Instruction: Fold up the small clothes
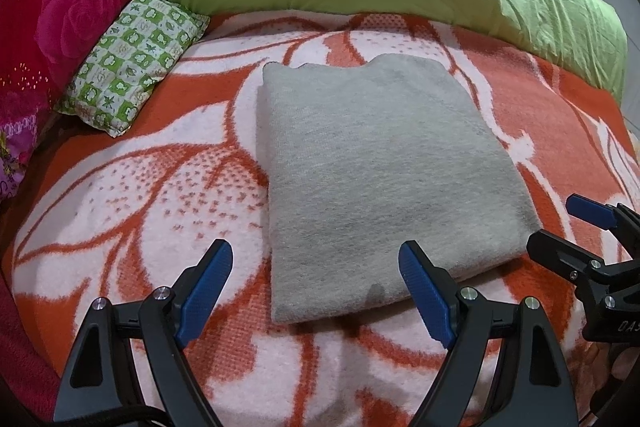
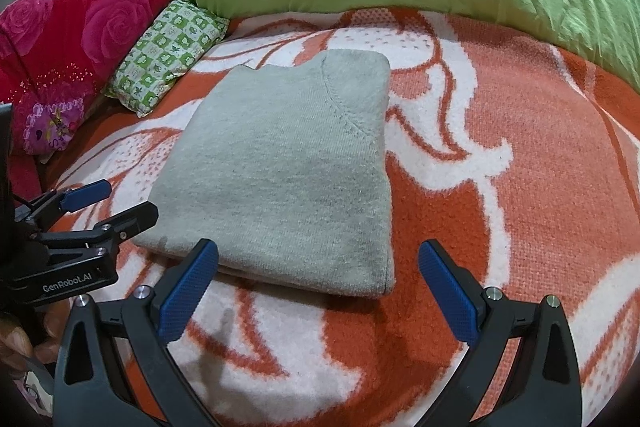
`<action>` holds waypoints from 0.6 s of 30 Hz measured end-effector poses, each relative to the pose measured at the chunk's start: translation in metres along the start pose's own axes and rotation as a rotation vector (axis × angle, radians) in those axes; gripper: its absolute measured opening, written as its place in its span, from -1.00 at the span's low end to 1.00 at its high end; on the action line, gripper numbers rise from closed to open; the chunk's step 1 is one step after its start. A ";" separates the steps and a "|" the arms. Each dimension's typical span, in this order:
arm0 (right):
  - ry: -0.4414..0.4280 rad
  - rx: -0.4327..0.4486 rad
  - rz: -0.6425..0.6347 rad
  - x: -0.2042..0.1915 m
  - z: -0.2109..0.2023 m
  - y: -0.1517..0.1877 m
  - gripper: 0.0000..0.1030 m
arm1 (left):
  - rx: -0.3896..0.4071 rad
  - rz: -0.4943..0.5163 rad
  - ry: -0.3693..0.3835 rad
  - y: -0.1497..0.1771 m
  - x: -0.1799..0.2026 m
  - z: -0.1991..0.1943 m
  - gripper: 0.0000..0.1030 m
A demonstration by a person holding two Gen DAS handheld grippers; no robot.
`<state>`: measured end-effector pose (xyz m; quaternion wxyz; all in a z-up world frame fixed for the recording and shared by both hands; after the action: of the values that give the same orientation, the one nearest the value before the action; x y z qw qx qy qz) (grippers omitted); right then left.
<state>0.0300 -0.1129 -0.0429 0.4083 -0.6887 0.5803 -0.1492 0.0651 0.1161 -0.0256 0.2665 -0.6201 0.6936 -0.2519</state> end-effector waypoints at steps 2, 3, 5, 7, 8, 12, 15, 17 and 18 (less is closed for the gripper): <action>0.000 -0.001 0.000 0.001 0.001 0.000 0.94 | -0.003 -0.004 0.000 -0.001 -0.001 0.001 0.67; 0.000 -0.002 0.000 0.001 0.001 0.000 0.94 | -0.003 -0.004 0.001 -0.001 -0.001 0.001 0.67; 0.000 -0.003 0.002 0.001 0.001 -0.001 0.94 | -0.004 -0.004 0.000 -0.001 -0.001 0.001 0.67; 0.000 -0.005 0.003 0.002 0.002 -0.001 0.94 | -0.003 -0.004 0.000 -0.001 -0.001 0.001 0.67; 0.000 -0.005 0.006 0.003 0.002 -0.001 0.94 | -0.003 -0.004 0.001 -0.001 -0.001 0.001 0.67; 0.001 -0.004 0.004 0.003 0.002 -0.001 0.94 | -0.009 -0.002 0.005 -0.002 -0.001 0.004 0.67; -0.003 -0.006 0.007 0.004 0.003 -0.002 0.94 | -0.011 -0.006 0.009 -0.002 -0.001 0.004 0.67; -0.003 -0.005 0.007 0.004 0.003 -0.001 0.94 | -0.012 -0.003 0.011 -0.002 0.000 0.005 0.67; -0.003 -0.005 0.009 0.004 0.003 -0.002 0.94 | -0.012 -0.001 0.012 -0.002 0.000 0.005 0.67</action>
<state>0.0345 -0.1155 -0.0448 0.4080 -0.6874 0.5831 -0.1452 0.0702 0.1155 -0.0283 0.2586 -0.6205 0.6962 -0.2517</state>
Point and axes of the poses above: each gripper's, at about its wrist camera, not at the fingertips, and z roughly the way its jaws point, x to its right, y to its underside, the point moved 5 cm from there along z, roughly the way its jaws point, and after that the axes turned 2 degrees about -y, right-handed, at the moved point
